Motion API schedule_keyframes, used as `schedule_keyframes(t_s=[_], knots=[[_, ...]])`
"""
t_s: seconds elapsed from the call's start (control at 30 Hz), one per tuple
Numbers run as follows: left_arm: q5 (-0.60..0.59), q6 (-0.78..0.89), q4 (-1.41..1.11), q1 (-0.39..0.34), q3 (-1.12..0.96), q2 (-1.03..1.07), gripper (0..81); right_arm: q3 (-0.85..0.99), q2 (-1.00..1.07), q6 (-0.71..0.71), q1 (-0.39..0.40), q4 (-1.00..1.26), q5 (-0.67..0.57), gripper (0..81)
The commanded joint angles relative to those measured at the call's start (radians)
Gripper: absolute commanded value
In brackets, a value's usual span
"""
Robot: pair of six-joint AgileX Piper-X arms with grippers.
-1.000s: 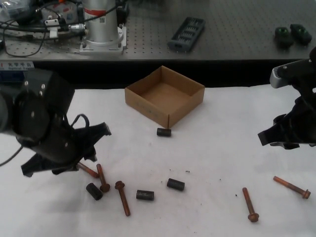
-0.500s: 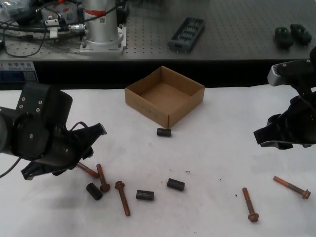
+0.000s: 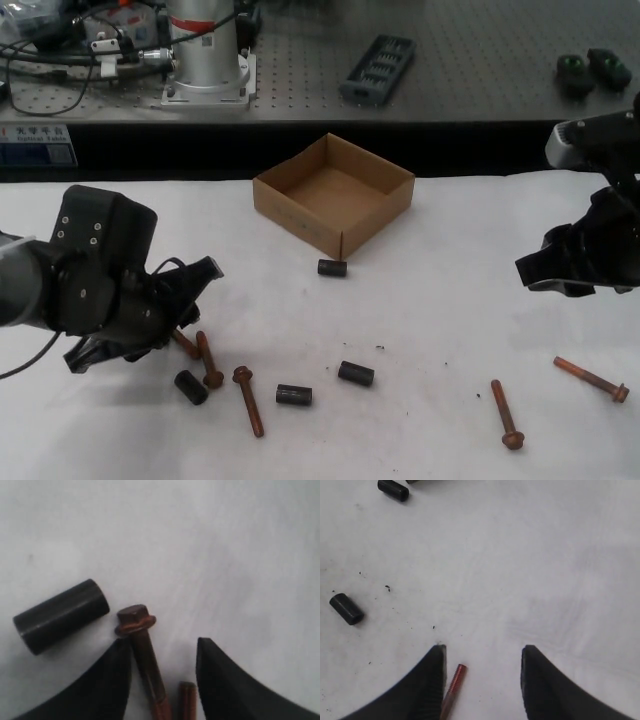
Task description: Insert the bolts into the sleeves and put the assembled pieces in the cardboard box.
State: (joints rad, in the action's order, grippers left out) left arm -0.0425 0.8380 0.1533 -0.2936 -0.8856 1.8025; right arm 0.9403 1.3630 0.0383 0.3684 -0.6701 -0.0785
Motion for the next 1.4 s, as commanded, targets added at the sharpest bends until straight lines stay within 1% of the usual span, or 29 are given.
schedule_keyframes(t_s=[0.0, 0.03, 0.07, 0.13, 0.2, 0.33, 0.43, 0.53, 0.6, 0.63, 0.67, 0.73, 0.77, 0.8, 0.87, 0.97, 1.03, 1.1, 1.17, 1.27, 1.37], knots=[[-0.015, -0.007, 0.0, 0.001, 0.002, 0.051, 31.9, 0.009, -0.015, -0.004, -0.005, 0.006, -0.01, 34.9], [-0.015, -0.016, 0.0, 0.001, 0.002, 0.056, 30.2, 0.009, -0.015, -0.004, -0.005, 0.006, -0.01, 34.9], [-0.015, -0.033, 0.0, 0.001, 0.002, 0.06, 27.0, 0.009, -0.015, -0.004, -0.005, 0.006, -0.01, 34.9], [-0.015, -0.078, 0.004, 0.001, 0.002, 0.06, 16.3, 0.009, -0.015, -0.004, -0.005, 0.006, -0.01, 34.9], [-0.024, -0.138, 0.008, 0.001, 0.002, 0.06, 0.6, 0.009, -0.015, -0.004, -0.005, 0.006, -0.01, 34.9], [-0.071, -0.237, 0.008, 0.001, 0.002, 0.06, 0.6, 0.009, -0.015, -0.004, -0.005, 0.003, -0.01, 34.9], [-0.158, -0.314, -0.008, 0.001, 0.002, 0.06, 0.6, 0.009, -0.015, -0.004, -0.005, 0.003, -0.01, 34.9], [-0.249, -0.347, -0.046, 0.001, 0.002, 0.048, 0.6, 0.009, -0.015, -0.004, -0.005, 0.003, -0.01, 34.9], [-0.265, -0.347, -0.066, 0.001, 0.002, 0.025, 0.6, 0.009, -0.015, 0.0, -0.005, 0.004, -0.028, 34.9], [-0.266, -0.353, -0.066, 0.001, 0.002, 0.006, 0.6, 0.009, -0.015, 0.002, -0.005, 0.007, -0.052, 34.9], [-0.266, -0.366, -0.066, 0.001, 0.002, -0.012, 0.6, 0.009, -0.015, 0.016, -0.005, 0.011, -0.106, 34.9], [-0.266, -0.427, -0.066, 0.001, 0.002, -0.066, 0.6, 0.009, -0.015, 0.087, 0.006, 0.011, -0.253, 34.9], [-0.266, -0.456, -0.064, 0.002, 0.002, -0.097, 0.6, 0.009, -0.015, 0.13, 0.019, 0.011, -0.306, 34.9], [-0.266, -0.479, -0.059, 0.002, 0.002, -0.131, 0.6, 0.009, -0.015, 0.168, 0.038, 0.009, -0.326, 34.9], [-0.26, -0.509, -0.051, 0.002, 0.002, -0.202, 0.6, 0.009, -0.015, 0.238, 0.078, -0.002, -0.308, 34.9], [-0.27, -0.521, -0.017, 0.002, 0.002, -0.307, 0.6, 0.009, -0.015, 0.356, 0.143, -0.029, -0.221, 34.9], [-0.3, -0.524, 0.018, 0.002, 0.002, -0.376, 0.6, 0.005, -0.015, 0.403, 0.186, -0.038, -0.169, 34.9], [-0.341, -0.528, 0.062, 0.002, 0.002, -0.452, 0.6, 0.004, -0.015, 0.434, 0.221, -0.043, -0.167, 34.9], [-0.369, -0.568, 0.113, 0.002, 0.004, -0.535, 0.6, 0.004, -0.015, 0.446, 0.257, -0.044, -0.167, 34.9], [-0.367, -0.666, 0.216, -0.005, 0.004, -0.664, 0.6, 0.004, -0.015, 0.478, 0.306, -0.044, -0.153, 34.9], [-0.363, -0.692, 0.302, -0.027, 0.004, -0.794, 0.6, 0.004, -0.004, 0.503, 0.344, -0.009, -0.092, 34.9]])
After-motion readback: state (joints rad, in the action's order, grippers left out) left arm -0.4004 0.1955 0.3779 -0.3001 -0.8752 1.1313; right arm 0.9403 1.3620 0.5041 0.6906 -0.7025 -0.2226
